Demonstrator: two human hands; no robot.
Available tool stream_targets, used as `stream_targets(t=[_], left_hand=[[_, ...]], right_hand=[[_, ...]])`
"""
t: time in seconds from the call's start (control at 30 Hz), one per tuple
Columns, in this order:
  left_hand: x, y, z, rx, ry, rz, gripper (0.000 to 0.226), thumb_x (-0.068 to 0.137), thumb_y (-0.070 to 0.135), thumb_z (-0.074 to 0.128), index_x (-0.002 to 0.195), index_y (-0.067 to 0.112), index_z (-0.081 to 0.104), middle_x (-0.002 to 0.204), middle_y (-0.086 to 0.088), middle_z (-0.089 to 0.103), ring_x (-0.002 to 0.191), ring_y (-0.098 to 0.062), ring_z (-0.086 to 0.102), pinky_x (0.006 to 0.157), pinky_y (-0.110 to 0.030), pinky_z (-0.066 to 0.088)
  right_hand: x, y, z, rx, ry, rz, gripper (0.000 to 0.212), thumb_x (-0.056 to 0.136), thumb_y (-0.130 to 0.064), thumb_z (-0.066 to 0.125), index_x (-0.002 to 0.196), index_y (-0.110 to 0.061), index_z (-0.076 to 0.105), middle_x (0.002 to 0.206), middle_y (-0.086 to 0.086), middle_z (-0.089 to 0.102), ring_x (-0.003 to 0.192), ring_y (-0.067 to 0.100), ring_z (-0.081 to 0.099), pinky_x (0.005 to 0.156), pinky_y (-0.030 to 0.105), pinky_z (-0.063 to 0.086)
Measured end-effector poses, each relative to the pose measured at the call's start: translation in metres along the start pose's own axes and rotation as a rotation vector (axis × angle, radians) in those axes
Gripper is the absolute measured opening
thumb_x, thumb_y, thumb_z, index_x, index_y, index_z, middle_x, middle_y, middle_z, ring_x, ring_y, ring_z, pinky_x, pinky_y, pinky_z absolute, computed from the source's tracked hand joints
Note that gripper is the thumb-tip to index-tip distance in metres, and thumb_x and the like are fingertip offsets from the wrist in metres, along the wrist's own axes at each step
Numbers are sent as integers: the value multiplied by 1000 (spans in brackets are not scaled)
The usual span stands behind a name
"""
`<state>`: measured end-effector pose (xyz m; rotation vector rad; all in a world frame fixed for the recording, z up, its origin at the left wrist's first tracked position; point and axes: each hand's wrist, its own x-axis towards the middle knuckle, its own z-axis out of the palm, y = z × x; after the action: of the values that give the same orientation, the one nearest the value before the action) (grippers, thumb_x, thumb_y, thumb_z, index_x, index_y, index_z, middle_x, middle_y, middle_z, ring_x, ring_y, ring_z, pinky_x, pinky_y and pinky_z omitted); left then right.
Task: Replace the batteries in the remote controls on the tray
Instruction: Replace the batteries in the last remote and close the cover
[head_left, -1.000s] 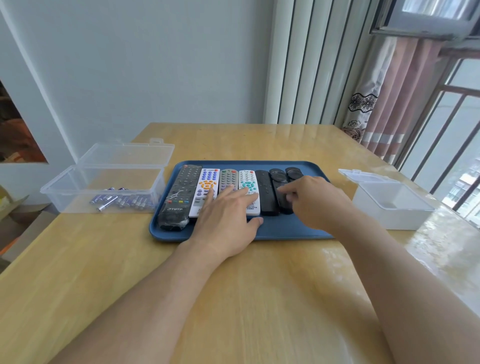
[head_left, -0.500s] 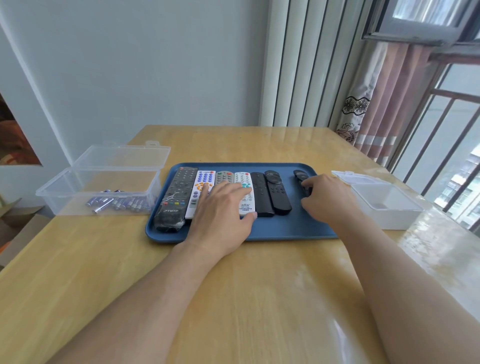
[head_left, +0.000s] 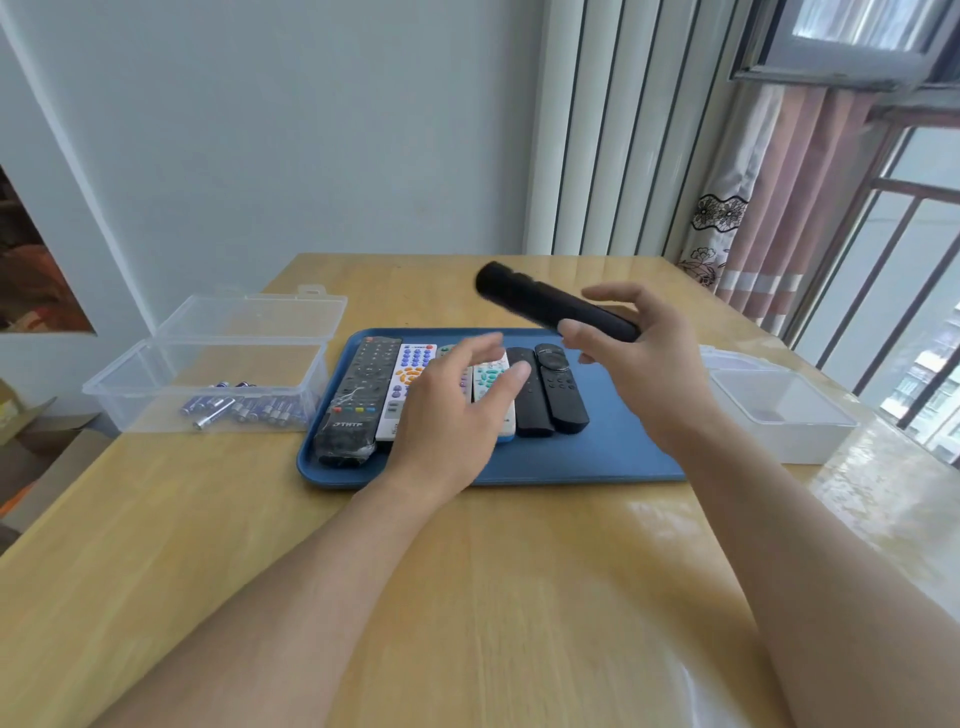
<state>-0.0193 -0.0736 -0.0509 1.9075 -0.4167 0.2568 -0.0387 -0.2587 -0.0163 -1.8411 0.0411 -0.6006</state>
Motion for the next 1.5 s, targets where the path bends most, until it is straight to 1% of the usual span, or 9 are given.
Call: stream_targets(t=[0.07, 0.2, 0.37, 0.57, 0.87, 1.07, 1.3, 1.4, 1.5], left_hand=[[3, 3, -2, -205, 2, -123, 45, 93, 46, 68, 134, 29, 59, 114, 20, 71, 113, 5, 61, 99, -21, 44], [9, 1, -6, -548, 123, -198, 29, 91, 30, 76, 115, 17, 67, 97, 6, 78, 100, -14, 73, 95, -36, 54], [11, -1, -5, -744, 164, -189, 21, 94, 10, 71, 112, 4, 65, 101, -13, 76, 94, -26, 75, 87, -34, 59], [10, 3, -6, -835, 128, -207, 2, 95, 5, 67, 94, 4, 66, 98, -16, 75, 98, -34, 75, 94, -43, 59], [11, -1, -5, -800, 132, -203, 5, 92, 1, 70, 96, 2, 67, 95, -15, 75, 100, -32, 75, 95, -42, 59], [11, 1, -7, -831, 122, -217, 8, 91, -1, 70, 90, 6, 68, 89, -10, 75, 99, -30, 75, 91, -39, 60], [11, 2, -8, -861, 142, -215, 8, 88, -2, 73, 89, 4, 68, 90, -10, 75, 100, -28, 74, 88, -37, 61], [12, 4, -9, -892, 162, -220, 9, 88, 1, 74, 94, 4, 68, 97, -13, 74, 102, -29, 74, 89, -36, 60], [12, 5, -11, -916, 178, -234, 11, 92, 10, 72, 102, 9, 68, 95, -4, 76, 102, -21, 74, 87, -30, 59]], right_hand=[[-6, -6, 9, 230, -96, 41, 34, 79, -19, 84, 106, -13, 65, 88, 5, 77, 85, 27, 75, 80, 34, 59], [-12, -10, 22, 403, -207, 136, 40, 68, -26, 83, 102, -9, 68, 92, 5, 76, 81, 21, 74, 72, 23, 57], [-13, -9, 23, 521, -235, 345, 42, 66, -28, 81, 104, -13, 69, 87, -1, 76, 73, 13, 72, 80, 21, 56], [-13, -3, 24, 494, -253, 395, 30, 68, -32, 80, 90, -15, 70, 77, -5, 73, 77, 12, 70, 78, 20, 54], [-14, 0, 26, 405, -205, 382, 33, 67, -35, 82, 92, -15, 74, 91, 1, 77, 84, 13, 73, 76, 24, 52], [-13, -1, 24, 384, -214, 362, 18, 83, -25, 78, 95, -13, 75, 90, -1, 77, 84, 12, 73, 77, 22, 52], [-17, -9, 27, 371, -212, 317, 46, 67, -36, 83, 104, -9, 75, 101, 3, 78, 91, 18, 75, 113, 42, 41], [-15, -6, 27, 380, -188, 309, 55, 69, -36, 83, 113, -5, 69, 100, 9, 74, 79, 17, 74, 95, 34, 54], [-17, -9, 29, 364, -329, 356, 24, 87, -22, 75, 102, -6, 68, 92, 12, 69, 71, 19, 69, 65, 23, 56]])
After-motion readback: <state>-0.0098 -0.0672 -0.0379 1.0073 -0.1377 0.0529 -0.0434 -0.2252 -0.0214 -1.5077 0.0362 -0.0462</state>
